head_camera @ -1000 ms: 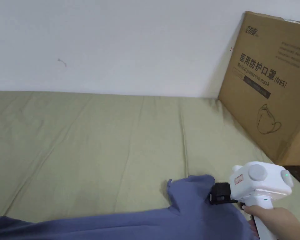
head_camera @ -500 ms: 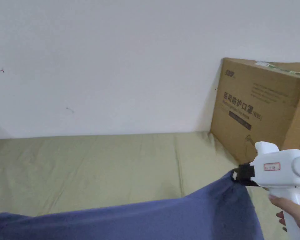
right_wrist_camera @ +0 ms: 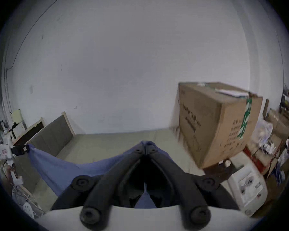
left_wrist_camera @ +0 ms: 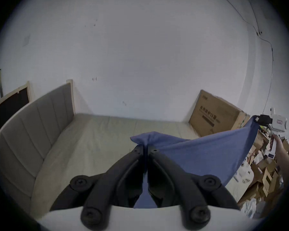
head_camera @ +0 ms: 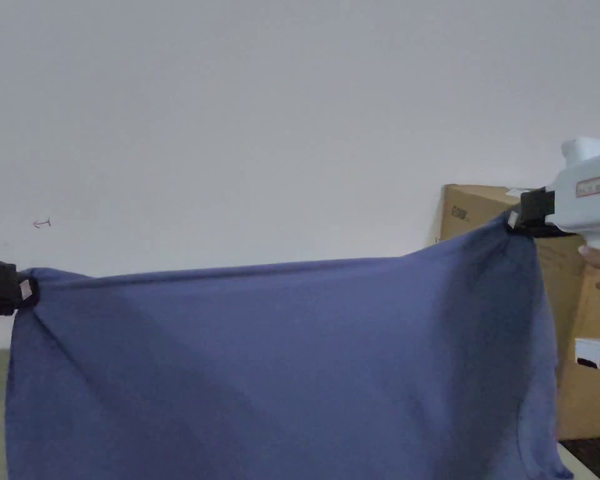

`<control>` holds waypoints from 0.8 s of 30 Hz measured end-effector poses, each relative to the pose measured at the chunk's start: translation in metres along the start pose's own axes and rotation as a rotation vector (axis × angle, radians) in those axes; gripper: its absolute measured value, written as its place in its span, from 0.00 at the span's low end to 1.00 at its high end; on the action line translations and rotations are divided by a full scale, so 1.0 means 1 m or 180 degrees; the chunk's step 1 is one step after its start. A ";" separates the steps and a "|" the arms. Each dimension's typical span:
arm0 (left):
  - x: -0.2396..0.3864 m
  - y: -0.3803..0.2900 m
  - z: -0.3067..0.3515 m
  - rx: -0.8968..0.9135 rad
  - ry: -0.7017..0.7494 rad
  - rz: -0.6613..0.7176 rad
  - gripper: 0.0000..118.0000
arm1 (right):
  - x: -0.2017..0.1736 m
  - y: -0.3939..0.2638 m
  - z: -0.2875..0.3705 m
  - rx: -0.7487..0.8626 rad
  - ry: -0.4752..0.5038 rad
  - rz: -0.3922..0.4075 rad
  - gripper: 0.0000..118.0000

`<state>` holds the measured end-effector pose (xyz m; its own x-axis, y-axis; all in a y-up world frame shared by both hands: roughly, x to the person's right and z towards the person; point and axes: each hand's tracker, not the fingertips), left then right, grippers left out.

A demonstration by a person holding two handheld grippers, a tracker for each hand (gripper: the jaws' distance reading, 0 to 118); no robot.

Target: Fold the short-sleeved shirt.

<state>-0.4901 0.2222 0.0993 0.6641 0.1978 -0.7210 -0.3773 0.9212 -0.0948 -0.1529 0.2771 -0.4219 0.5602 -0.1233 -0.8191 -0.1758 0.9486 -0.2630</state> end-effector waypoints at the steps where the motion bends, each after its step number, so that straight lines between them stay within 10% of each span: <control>1: -0.001 0.013 -0.007 0.0065 0.0029 0.0015 0.02 | -0.005 0.013 -0.007 0.0047 -0.0041 0.0027 0.00; 15: 0.023 0.110 -0.098 0.0524 0.0409 -0.0107 0.02 | -0.057 0.124 -0.078 0.0683 -0.0365 0.0168 0.00; 24: 0.013 0.048 -0.178 0.0125 0.0455 -0.0036 0.02 | -0.043 0.043 -0.157 0.0263 -0.0460 0.0136 0.00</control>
<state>-0.6149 0.2094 -0.0367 0.5685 0.1401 -0.8107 -0.3428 0.9361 -0.0786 -0.3120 0.2777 -0.4780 0.6653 -0.0448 -0.7452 -0.1381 0.9736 -0.1818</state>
